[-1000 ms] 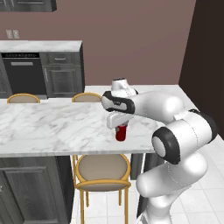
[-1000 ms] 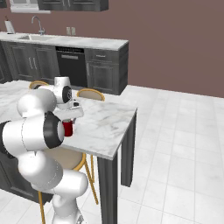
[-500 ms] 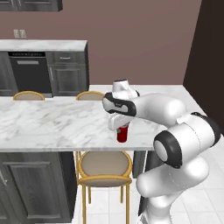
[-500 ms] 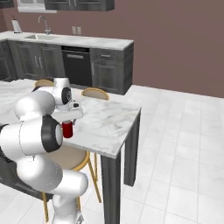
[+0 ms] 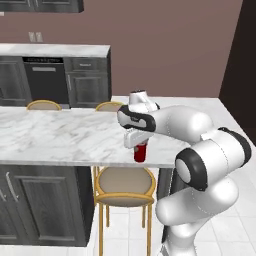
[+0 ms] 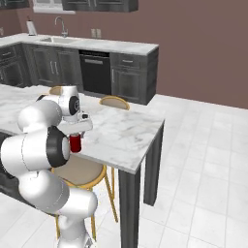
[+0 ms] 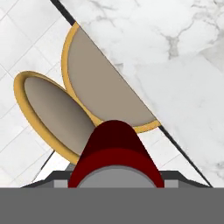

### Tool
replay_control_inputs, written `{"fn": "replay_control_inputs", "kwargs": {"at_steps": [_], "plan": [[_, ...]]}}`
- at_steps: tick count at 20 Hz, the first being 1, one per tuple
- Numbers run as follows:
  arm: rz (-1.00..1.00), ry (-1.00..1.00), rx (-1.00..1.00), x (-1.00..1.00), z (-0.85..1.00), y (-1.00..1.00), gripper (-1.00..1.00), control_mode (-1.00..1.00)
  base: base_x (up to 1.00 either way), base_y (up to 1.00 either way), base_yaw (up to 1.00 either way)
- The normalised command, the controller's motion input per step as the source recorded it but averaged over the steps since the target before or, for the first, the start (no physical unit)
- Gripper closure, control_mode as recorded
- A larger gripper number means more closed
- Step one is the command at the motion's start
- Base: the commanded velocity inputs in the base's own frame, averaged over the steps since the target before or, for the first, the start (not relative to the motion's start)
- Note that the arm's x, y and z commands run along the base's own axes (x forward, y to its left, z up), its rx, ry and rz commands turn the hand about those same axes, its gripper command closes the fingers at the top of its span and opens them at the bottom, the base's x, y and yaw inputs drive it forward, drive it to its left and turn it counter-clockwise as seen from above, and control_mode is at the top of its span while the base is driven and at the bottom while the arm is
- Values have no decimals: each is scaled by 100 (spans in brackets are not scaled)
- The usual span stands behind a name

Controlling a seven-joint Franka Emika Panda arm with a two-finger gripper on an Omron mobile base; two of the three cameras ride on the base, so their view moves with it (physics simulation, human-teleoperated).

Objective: Four empty soda cans are scattered around the kitchen. Gather all the cans and cluster them next to the stove for recycling.

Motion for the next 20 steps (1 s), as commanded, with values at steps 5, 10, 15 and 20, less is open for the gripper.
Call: {"fn": "replay_control_inputs", "kwargs": {"at_steps": [5,10,15,20], "plan": [[0,0,0,0,0,0,100,100,-51,12,16],[0,0,0,0,0,0,100,100,-67,9,15],[0,0,0,0,0,0,100,100,-71,12,13],[0,0,0,0,0,0,100,100,-69,8,12]]}}
